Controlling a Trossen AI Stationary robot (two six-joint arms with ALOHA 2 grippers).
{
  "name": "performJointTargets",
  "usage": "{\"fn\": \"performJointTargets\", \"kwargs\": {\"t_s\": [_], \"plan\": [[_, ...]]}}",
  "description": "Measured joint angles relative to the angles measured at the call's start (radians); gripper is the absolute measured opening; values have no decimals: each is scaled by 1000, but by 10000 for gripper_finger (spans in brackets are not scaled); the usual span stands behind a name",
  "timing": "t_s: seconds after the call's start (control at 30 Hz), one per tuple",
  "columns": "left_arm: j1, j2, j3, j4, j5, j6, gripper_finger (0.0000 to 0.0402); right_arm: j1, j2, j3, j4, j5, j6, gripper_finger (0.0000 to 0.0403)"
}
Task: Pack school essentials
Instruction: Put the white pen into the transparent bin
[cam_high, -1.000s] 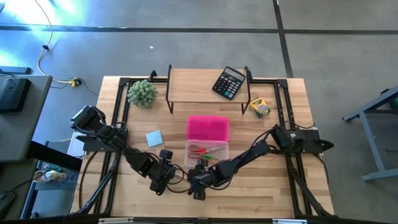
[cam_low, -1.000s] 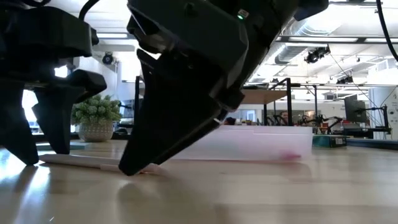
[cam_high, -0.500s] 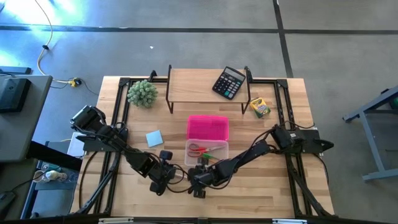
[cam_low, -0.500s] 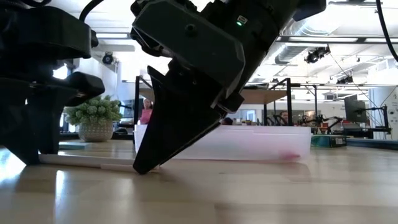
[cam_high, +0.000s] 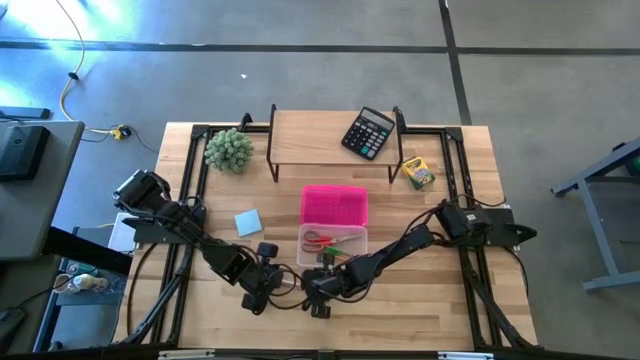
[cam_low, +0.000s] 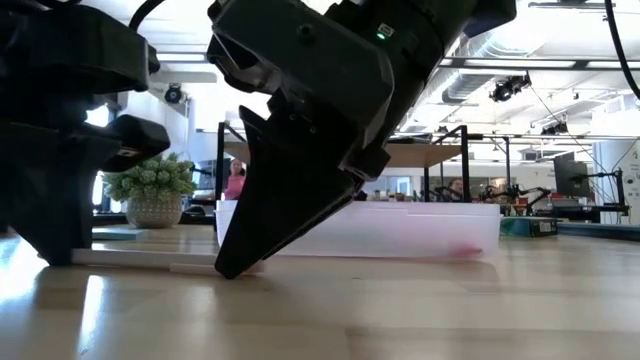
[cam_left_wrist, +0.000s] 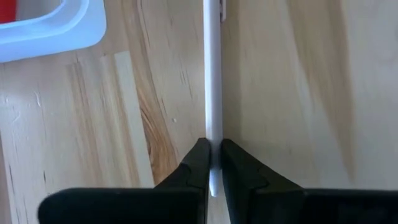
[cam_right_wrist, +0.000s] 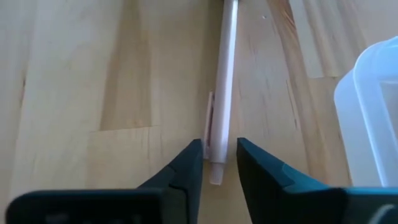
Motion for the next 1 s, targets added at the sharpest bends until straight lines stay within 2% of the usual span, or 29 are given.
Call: {"fn": "performJointTargets", "kwargs": {"t_s": [0.33,0.5,0.8,0.9,1.0], "plan": [[0,2,0,26,-24,2,15,-2,-1,-1,0,-69,27,31],[-3,3,0,46,-40,15,15,-1,-2,-1,6,-120,35,35],[-23,4,-1,59,-68,19,15,-3,-4,-2,14,-146,48,92],[-23,4,-1,62,-75,19,14,-6,-4,-2,13,-148,59,84],[-23,4,-1,65,-77,20,14,-6,-4,-2,10,-148,65,53]]}}
